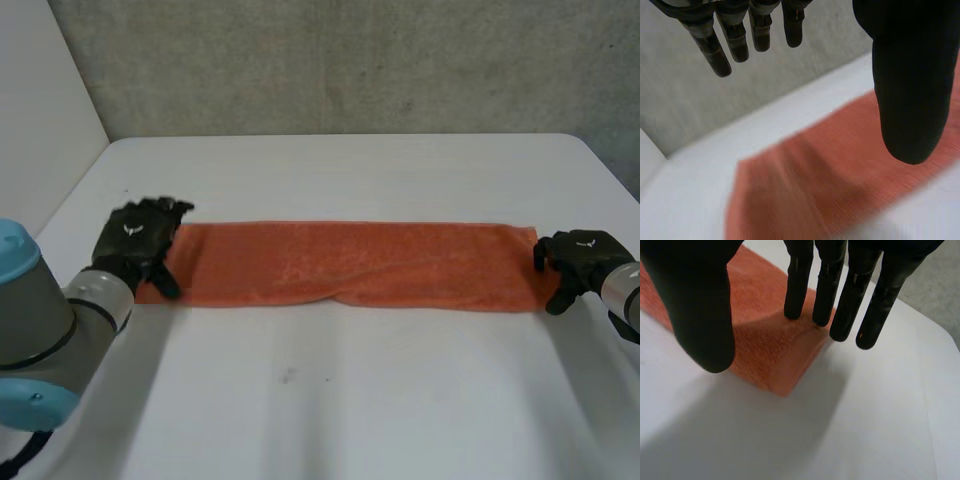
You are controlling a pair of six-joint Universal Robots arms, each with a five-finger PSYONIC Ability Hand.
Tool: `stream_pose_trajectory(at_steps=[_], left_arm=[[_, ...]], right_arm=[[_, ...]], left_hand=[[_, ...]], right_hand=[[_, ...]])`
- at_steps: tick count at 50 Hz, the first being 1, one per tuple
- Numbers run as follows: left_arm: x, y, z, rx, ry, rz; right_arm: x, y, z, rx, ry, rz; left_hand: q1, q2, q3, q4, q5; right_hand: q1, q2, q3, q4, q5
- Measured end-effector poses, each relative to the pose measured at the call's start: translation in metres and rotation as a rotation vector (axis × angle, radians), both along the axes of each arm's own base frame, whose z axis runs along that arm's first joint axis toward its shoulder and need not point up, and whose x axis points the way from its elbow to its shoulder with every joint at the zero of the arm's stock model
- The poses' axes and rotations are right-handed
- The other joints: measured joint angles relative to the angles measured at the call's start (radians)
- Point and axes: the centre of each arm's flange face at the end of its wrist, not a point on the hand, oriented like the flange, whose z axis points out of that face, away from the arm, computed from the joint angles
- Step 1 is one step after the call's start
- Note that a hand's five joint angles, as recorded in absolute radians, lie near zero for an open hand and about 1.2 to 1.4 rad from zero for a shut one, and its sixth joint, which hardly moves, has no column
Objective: Fold the laundry
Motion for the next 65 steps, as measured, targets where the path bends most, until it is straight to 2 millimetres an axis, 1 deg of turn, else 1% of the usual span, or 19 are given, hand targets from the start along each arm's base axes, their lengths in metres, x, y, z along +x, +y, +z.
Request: stream_pose_trajectory(at_steps=[3,8,12,19,23,25,30,31,33,35,36,39,42,46,50,55,56,57,65], left_arm=[[0.002,0.006,-0.003,0.071,0.008,0.015],[0.003,0.007,-0.002,0.094,0.017,0.034],[0.004,0.005,0.001,0.076,0.022,0.041],[0.005,0.005,0.01,0.037,0.03,0.046],[0.005,0.006,0.015,0.025,0.042,0.047],[0.005,0.006,0.016,0.023,0.048,0.047],[0.005,0.008,0.021,0.022,0.087,0.052],[0.005,0.008,0.022,0.022,0.095,0.053],[0.005,0.008,0.024,0.021,0.104,0.055],[0.006,0.009,0.025,0.021,0.114,0.057],[0.006,0.009,0.026,0.021,0.117,0.058],[0.006,0.009,0.027,0.021,0.121,0.06],[0.006,0.009,0.027,0.021,0.121,0.061],[0.006,0.01,0.026,0.023,0.119,0.06],[0.005,0.011,0.026,0.024,0.119,0.055],[0.002,0.012,0.027,0.019,0.12,0.044],[0.0,0.012,0.028,0.015,0.121,0.037],[-0.005,0.013,0.03,0.006,0.123,0.021],[-0.057,0.018,0.03,-0.021,0.134,-0.132]], right_arm=[[-0.004,-0.005,-0.008,0.006,0.008,-0.008],[-0.011,-0.012,-0.016,0.003,0.033,-0.025],[-0.025,-0.022,-0.016,-0.027,0.075,-0.07],[-0.066,-0.044,0.01,-0.169,0.307,-0.208],[-0.072,-0.051,0.027,-0.23,0.431,-0.242],[-0.065,-0.052,0.032,-0.252,0.448,-0.234],[0.018,-0.044,0.059,-0.385,0.381,-0.082],[0.048,-0.037,0.065,-0.418,0.336,-0.021],[0.068,-0.031,0.068,-0.439,0.305,0.023],[0.112,-0.014,0.072,-0.481,0.233,0.132],[0.156,0.008,0.073,-0.519,0.162,0.262],[0.215,0.047,0.068,-0.565,0.067,0.473],[0.257,0.085,0.053,-0.583,-0.004,0.662],[0.286,0.121,0.025,-0.553,-0.056,0.833],[0.299,0.144,-0.005,-0.488,-0.068,0.915],[0.299,0.146,-0.017,-0.448,-0.046,0.876],[0.296,0.142,-0.014,-0.444,-0.039,0.835],[0.292,0.136,-0.006,-0.446,-0.037,0.772],[0.225,0.092,0.042,-0.336,-0.168,0.395]], left_hand=[[0.0,-0.002,-0.002,-0.001,0.0],[-0.004,-0.006,-0.004,-0.004,0.0],[-0.004,-0.009,-0.006,-0.007,0.0],[-0.004,-0.014,-0.012,-0.013,0.0],[-0.004,-0.02,-0.018,-0.017,0.0],[-0.004,-0.021,-0.018,-0.018,0.0],[-0.004,-0.025,-0.021,-0.021,0.0],[-0.004,-0.025,-0.021,-0.021,0.0],[-0.004,-0.026,-0.021,-0.021,0.0],[-0.004,-0.026,-0.021,-0.021,0.0],[-0.004,-0.026,-0.021,-0.021,0.0],[-0.004,-0.026,-0.021,-0.021,0.0],[-0.004,-0.026,-0.021,-0.021,0.0],[-0.004,-0.026,-0.021,-0.021,0.0],[-0.004,-0.026,-0.021,-0.021,0.0],[-0.004,-0.026,-0.021,-0.021,0.0],[-0.004,-0.026,-0.021,-0.021,0.0],[-0.004,-0.026,-0.021,-0.021,0.0],[-0.004,-0.026,-0.021,-0.021,0.0]], right_hand=[[0.06,0.069,0.067,0.067,0.063],[0.412,0.529,0.52,0.524,0.513],[0.417,0.55,0.552,0.56,0.533],[0.417,0.55,0.553,0.563,0.533],[0.42,0.55,0.553,0.563,0.548],[0.424,0.55,0.554,0.563,0.549],[0.428,0.55,0.555,0.564,0.552],[0.428,0.55,0.555,0.564,0.553],[0.428,0.55,0.555,0.564,0.554],[0.428,0.55,0.555,0.564,0.554],[0.428,0.551,0.555,0.564,0.554],[0.428,0.551,0.555,0.564,0.554],[0.428,0.551,0.555,0.564,0.557],[0.428,0.551,0.555,0.564,0.557],[0.358,0.447,0.464,0.471,0.477],[0.242,0.301,0.321,0.327,0.353],[-0.258,-0.27,-0.244,-0.242,-0.207],[-0.326,-0.399,-0.398,-0.389,-0.35],[-0.327,-0.409,-0.415,-0.396,-0.357]])
